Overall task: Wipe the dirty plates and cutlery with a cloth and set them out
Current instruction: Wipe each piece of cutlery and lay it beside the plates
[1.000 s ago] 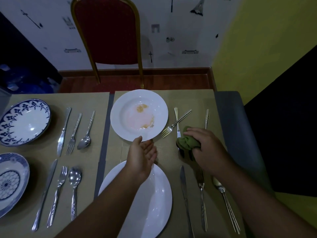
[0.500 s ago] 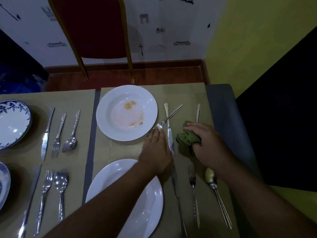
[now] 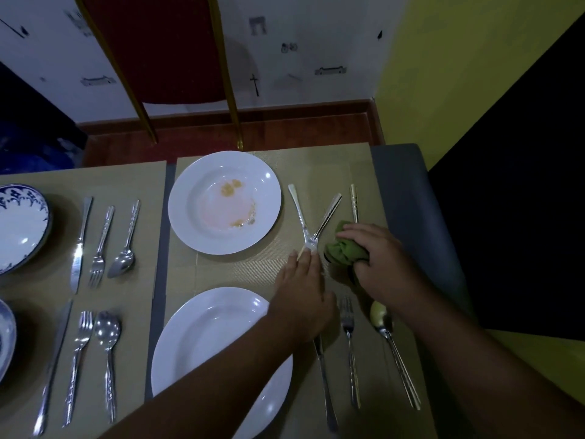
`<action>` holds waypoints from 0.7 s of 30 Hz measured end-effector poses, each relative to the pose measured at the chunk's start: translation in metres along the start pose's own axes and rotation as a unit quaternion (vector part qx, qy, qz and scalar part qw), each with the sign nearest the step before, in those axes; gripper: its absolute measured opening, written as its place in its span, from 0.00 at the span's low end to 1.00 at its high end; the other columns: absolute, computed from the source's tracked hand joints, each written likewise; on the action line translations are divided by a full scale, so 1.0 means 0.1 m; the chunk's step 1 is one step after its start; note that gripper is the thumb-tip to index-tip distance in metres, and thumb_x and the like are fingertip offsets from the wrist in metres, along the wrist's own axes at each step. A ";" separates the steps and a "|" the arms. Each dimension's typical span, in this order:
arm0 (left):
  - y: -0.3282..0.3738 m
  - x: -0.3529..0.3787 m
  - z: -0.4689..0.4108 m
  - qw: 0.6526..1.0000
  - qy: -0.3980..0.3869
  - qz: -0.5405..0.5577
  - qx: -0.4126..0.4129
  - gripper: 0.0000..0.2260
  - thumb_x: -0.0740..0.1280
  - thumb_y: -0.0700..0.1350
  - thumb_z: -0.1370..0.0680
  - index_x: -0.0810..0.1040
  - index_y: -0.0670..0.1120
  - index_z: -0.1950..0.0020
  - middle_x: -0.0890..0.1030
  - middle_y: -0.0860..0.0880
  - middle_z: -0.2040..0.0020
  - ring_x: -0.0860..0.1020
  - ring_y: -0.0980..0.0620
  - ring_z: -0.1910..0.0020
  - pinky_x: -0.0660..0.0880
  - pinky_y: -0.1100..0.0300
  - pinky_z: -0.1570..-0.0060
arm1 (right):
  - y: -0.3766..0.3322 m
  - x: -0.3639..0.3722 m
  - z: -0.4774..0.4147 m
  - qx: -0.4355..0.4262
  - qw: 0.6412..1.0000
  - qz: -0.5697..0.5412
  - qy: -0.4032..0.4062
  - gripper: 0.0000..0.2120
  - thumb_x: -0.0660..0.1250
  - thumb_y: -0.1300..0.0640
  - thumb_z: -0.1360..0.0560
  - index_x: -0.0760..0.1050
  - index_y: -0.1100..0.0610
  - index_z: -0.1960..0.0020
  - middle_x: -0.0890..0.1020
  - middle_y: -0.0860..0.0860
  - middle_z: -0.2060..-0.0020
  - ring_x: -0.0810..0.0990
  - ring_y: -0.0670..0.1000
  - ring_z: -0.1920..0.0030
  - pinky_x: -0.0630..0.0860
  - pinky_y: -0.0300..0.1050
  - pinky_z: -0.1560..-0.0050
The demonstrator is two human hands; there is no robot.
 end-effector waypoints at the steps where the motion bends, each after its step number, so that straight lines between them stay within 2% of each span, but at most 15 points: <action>1: 0.03 0.02 0.02 1.000 -0.002 0.010 0.013 0.36 0.56 0.54 0.22 0.48 0.44 0.17 0.50 0.43 0.17 0.47 0.42 0.18 0.49 0.46 0.20 | 0.01 0.00 0.01 -0.001 1.000 -0.001 0.001 0.28 0.63 0.71 0.36 0.79 0.56 0.38 0.77 0.50 0.36 0.72 0.52 0.34 0.65 0.45 0.30; 4: 0.12 0.04 0.05 0.998 0.008 0.001 0.060 0.35 0.57 0.52 0.23 0.54 0.44 0.18 0.58 0.43 0.18 0.55 0.44 0.19 0.56 0.48 0.22 | 0.06 -0.01 0.02 0.001 1.000 -0.006 0.005 0.28 0.63 0.71 0.37 0.79 0.57 0.39 0.77 0.50 0.36 0.72 0.52 0.34 0.65 0.46 0.30; 7: 0.10 -0.01 -0.01 0.997 0.042 0.014 0.066 0.31 0.60 0.48 0.23 0.60 0.45 0.19 0.65 0.44 0.21 0.62 0.45 0.22 0.62 0.48 0.25 | 0.09 -0.04 0.04 0.009 1.000 -0.010 0.006 0.29 0.63 0.72 0.37 0.79 0.57 0.38 0.77 0.51 0.36 0.72 0.51 0.34 0.65 0.46 0.30; 10: 0.03 -0.06 -0.14 0.996 0.064 -0.016 0.060 0.31 0.59 0.48 0.19 0.54 0.44 0.17 0.57 0.43 0.18 0.54 0.45 0.19 0.55 0.49 0.22 | 0.12 -0.08 0.05 0.014 1.000 -0.004 0.007 0.29 0.63 0.72 0.37 0.79 0.56 0.38 0.77 0.50 0.36 0.71 0.51 0.34 0.64 0.45 0.29; 14: 0.00 -0.05 -0.29 0.991 0.037 -0.102 0.072 0.31 0.55 0.52 0.17 0.48 0.45 0.17 0.46 0.45 0.16 0.43 0.45 0.18 0.45 0.51 0.21 | 0.14 -0.11 0.05 0.015 1.000 -0.001 0.010 0.29 0.63 0.72 0.37 0.79 0.56 0.39 0.77 0.50 0.36 0.71 0.50 0.35 0.63 0.41 0.30; 18: 0.04 -0.02 -0.34 0.990 0.010 -0.100 0.094 0.30 0.54 0.53 0.17 0.50 0.47 0.17 0.48 0.45 0.16 0.43 0.46 0.18 0.43 0.49 0.20 | 0.16 -0.13 0.05 0.012 1.000 0.001 0.015 0.29 0.62 0.72 0.38 0.80 0.56 0.39 0.77 0.50 0.37 0.72 0.50 0.35 0.64 0.40 0.30; 21: 0.06 -0.04 -0.34 0.992 0.037 -0.061 0.104 0.31 0.57 0.51 0.18 0.51 0.47 0.17 0.51 0.46 0.16 0.45 0.48 0.18 0.45 0.50 0.20 | 0.15 -0.15 0.06 0.004 1.000 -0.004 0.022 0.29 0.62 0.73 0.39 0.80 0.57 0.40 0.78 0.51 0.38 0.73 0.51 0.37 0.62 0.35 0.32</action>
Point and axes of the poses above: each hand's wrist, its own z-axis away from the middle knuckle, its own x-axis out of the palm, y = z × x, the point moved 2 cm from there along -z, towards the middle knuckle
